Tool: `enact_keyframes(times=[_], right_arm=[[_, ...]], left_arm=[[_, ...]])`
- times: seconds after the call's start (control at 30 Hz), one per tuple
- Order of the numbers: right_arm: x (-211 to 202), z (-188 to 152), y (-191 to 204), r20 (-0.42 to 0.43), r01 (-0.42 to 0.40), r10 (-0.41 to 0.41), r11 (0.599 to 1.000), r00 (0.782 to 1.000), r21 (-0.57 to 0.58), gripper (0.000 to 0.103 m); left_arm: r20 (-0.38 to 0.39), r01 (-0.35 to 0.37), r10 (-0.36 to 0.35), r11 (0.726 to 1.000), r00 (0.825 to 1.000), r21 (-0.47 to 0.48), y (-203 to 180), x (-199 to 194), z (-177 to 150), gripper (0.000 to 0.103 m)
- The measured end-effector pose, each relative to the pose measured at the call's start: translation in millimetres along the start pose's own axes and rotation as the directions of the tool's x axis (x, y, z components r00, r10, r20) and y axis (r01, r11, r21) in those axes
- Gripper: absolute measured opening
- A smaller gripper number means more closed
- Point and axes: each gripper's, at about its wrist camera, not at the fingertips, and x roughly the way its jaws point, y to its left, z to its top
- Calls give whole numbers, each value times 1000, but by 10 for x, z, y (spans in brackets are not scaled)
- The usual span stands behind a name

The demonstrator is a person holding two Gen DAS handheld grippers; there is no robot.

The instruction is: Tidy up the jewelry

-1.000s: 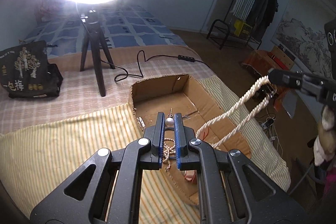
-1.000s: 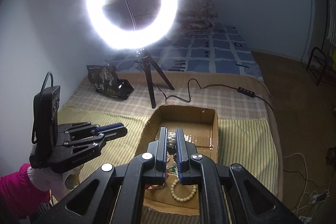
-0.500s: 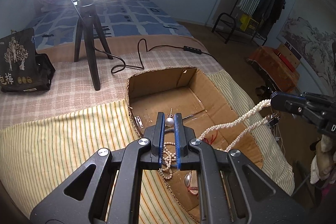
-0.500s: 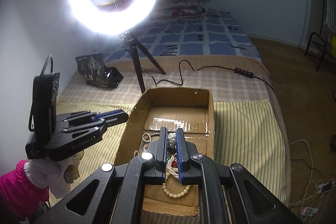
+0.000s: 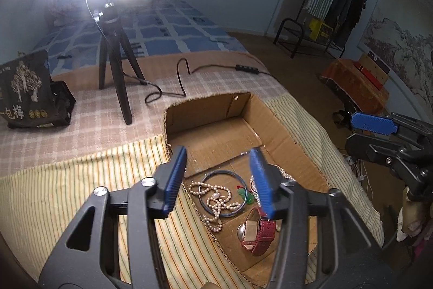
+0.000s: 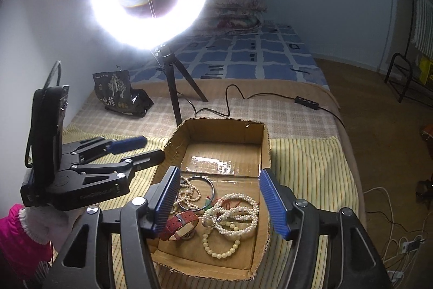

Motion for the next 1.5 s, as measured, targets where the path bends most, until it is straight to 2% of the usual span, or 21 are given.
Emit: enact_keyframes(times=[0.1, 0.23, 0.47, 0.57, 0.77, 0.9, 1.17, 1.33, 1.5], right_arm=[[-59, 1, -8, 10, 21, -21, 1000, 1000, 5, 77], [-170, 16, 10, 30, 47, -48, 999, 998, 17, 89], [-434, 3, 137, 68, 103, -103, 995, 992, 3, 92], [-551, -10, 188, 84, 118, -119, 993, 989, 7, 102], [-870, -55, 340, 129, 143, -144, 990, 981, 18, 103], [-1052, -108, 496, 155, 188, -186, 982, 970, 2, 103], [-1347, -268, 822, 209, 259, -252, 966, 945, -5, 103], [-1433, -340, 937, 245, 278, -274, 960, 930, 18, 103], [-1427, -408, 1018, 269, 278, -277, 960, 922, 38, 103]], left_arm=[[6, -2, 2, 1000, 1000, 6, -22, -60, 10, 51], [29, -12, 12, 1000, 1000, 15, -54, -191, 16, 67], [52, -25, 25, 1000, 998, 10, -117, -454, 20, 75], [71, -29, 28, 1000, 997, 10, -146, -625, 4, 76], [108, -41, 38, 999, 993, 25, -208, -1024, -54, 77], [144, -46, 42, 999, 989, 23, -220, -1331, -110, 78], [215, -69, 65, 998, 974, 11, -224, -1899, -330, 89], [245, -112, 105, 994, 964, 13, -212, -2175, -520, 98], [266, -163, 150, 986, 952, 25, -198, -2313, -685, 100]])
